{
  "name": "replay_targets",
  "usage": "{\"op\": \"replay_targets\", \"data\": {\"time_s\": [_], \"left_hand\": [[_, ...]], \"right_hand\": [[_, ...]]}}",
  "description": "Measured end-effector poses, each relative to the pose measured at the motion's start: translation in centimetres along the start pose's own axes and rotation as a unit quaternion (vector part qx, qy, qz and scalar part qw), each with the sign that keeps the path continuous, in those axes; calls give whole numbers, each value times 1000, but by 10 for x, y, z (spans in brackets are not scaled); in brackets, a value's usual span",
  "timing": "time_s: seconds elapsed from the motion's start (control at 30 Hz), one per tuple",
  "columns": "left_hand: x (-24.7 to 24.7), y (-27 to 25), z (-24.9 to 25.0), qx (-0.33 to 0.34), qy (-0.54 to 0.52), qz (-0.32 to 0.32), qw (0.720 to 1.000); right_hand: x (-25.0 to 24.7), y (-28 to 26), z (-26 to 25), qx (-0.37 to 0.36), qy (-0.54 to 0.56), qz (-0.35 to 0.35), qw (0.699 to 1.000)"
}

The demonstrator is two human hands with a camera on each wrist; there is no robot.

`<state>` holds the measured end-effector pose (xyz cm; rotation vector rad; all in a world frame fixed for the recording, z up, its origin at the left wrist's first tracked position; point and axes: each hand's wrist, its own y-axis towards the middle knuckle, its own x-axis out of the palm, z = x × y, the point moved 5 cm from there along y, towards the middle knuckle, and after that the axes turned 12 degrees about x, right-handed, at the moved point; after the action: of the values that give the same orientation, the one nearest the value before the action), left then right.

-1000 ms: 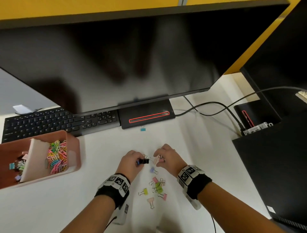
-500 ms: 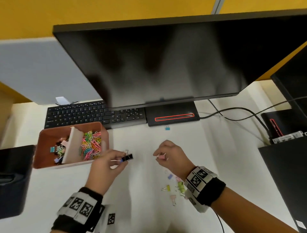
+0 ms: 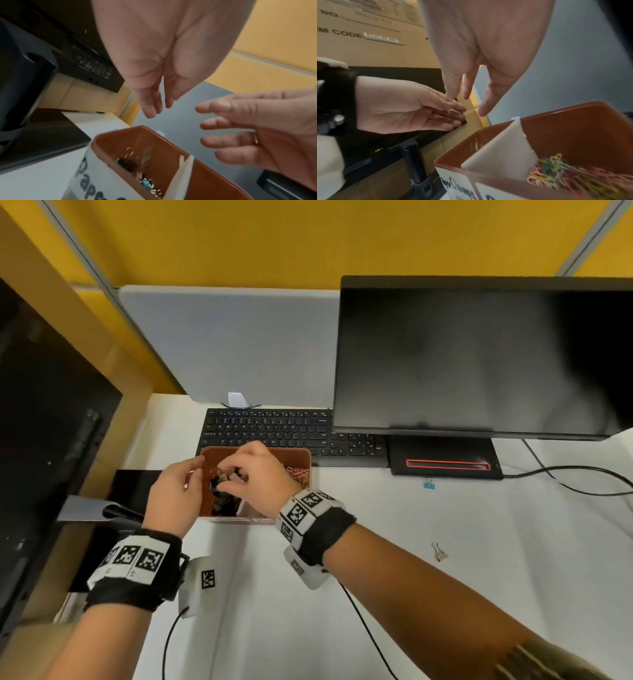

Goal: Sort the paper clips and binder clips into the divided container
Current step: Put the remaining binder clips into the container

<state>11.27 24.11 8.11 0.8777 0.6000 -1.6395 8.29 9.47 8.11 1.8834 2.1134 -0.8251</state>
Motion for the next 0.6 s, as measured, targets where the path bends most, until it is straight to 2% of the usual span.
{"op": "replay_targets", "data": {"time_s": [0.1,0.17,0.27,0.37,0.47,0.6], "left_hand": [[3,-14,28,51,-57,11,997],[18,-25,57,105,-93,-20,990],[64,-43,101,180,-133,-116,968],[125,-64,133,224,-166,-217,936],[183,-87,160,246,-177,-313,900],[248,-116,180,264,-159,-421,853]], "right_hand": [[-24,-25,32,0,-1,39,999],[-49,-52,77,19,-10,76,997],[-96,-97,160,97,-71,142,982],[-140,-137,226,195,-142,149,959],[-171,-153,265,238,-166,150,945],[-190,-139,289,247,-200,138,938]]}}
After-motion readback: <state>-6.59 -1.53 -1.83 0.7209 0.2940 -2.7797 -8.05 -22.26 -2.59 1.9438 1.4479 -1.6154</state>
